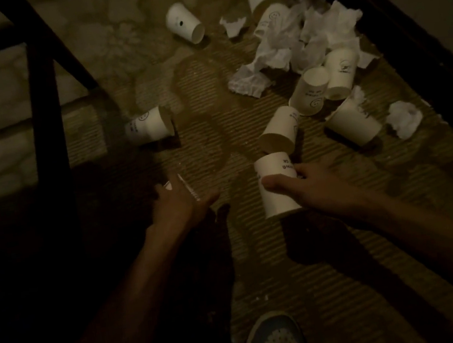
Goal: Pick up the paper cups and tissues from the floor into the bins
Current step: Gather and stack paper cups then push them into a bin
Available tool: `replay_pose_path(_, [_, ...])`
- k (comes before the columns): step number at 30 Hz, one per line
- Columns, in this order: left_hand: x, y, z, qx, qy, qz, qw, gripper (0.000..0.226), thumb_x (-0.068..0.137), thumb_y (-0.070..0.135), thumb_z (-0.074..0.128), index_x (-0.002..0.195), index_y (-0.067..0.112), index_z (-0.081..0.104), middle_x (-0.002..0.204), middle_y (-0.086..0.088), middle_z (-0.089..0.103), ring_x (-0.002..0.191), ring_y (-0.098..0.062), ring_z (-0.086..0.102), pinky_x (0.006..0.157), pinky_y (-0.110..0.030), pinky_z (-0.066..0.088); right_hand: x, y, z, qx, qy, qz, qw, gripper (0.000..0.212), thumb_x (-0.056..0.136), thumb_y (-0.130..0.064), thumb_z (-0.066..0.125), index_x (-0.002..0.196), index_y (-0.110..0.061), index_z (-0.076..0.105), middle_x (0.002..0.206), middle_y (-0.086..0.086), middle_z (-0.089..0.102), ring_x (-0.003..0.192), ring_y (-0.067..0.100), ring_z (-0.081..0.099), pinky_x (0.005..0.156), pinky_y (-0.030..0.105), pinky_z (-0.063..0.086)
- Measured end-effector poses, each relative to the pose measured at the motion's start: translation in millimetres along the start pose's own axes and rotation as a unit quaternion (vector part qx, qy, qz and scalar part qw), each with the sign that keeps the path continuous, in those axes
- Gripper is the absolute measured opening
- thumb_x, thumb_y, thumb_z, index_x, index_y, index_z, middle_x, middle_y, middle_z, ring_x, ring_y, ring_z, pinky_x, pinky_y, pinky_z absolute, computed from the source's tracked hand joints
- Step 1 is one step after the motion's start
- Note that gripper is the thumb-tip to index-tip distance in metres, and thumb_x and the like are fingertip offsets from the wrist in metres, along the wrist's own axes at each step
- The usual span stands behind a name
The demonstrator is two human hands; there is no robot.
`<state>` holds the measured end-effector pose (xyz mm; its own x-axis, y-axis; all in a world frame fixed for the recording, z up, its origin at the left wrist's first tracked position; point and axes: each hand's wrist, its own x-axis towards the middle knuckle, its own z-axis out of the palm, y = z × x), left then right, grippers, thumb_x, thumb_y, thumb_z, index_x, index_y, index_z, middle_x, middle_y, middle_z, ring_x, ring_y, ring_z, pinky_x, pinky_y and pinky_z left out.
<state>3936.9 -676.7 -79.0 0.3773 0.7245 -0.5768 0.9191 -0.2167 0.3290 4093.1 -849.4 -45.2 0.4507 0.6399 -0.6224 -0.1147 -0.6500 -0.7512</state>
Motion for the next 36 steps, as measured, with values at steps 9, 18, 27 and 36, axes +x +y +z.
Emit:
replay_pose_path(9, [-5,36,31,-0.198,-0.021,0.188,0.962,0.049,0.073,0.042,0.082,0.111,0.025,0.056,0.108,0.005,0.063,0.096,-0.014,0.063,0.078,-0.037,0.057,-2,13,-12,0.181,0.012,0.095,0.979,0.03,0.086,-0.047,0.063,0.096,-0.018,0.062,0.075,0.006,0.076,0.065,0.022,0.073,0.056,0.031,0.058])
replay_pose_path(18, [-19,56,7,-0.384,-0.327,0.246,0.828,0.069,0.061,0.027,0.086,0.124,0.032,0.059,0.114,0.002,0.071,0.105,-0.021,0.07,0.078,-0.041,0.06,-11,14,-39,0.392,-0.062,0.031,0.917,0.049,0.071,-0.04,0.061,0.11,-0.011,0.066,0.083,0.016,0.074,0.071,0.029,0.073,0.07,0.049,0.058])
replay_pose_path(27, [-19,62,5,-0.475,-0.373,0.204,0.771,0.095,0.062,0.019,0.081,0.145,0.035,0.037,0.139,-0.005,0.053,0.114,-0.022,0.066,0.08,-0.037,0.058,-5,6,-42,0.435,-0.119,0.02,0.892,0.041,0.072,-0.043,0.058,0.086,-0.012,0.081,0.091,0.014,0.074,0.077,0.027,0.073,0.067,0.042,0.06])
replay_pose_path(36, [3,76,-7,-0.48,-0.303,0.148,0.81,0.08,0.065,0.028,0.079,0.139,0.028,0.049,0.128,-0.005,0.062,0.101,-0.017,0.071,0.07,-0.037,0.059,17,-12,-36,0.428,-0.051,0.004,0.902,0.041,0.085,-0.036,0.054,0.12,-0.015,0.06,0.093,0.014,0.076,0.079,0.027,0.074,0.063,0.041,0.06])
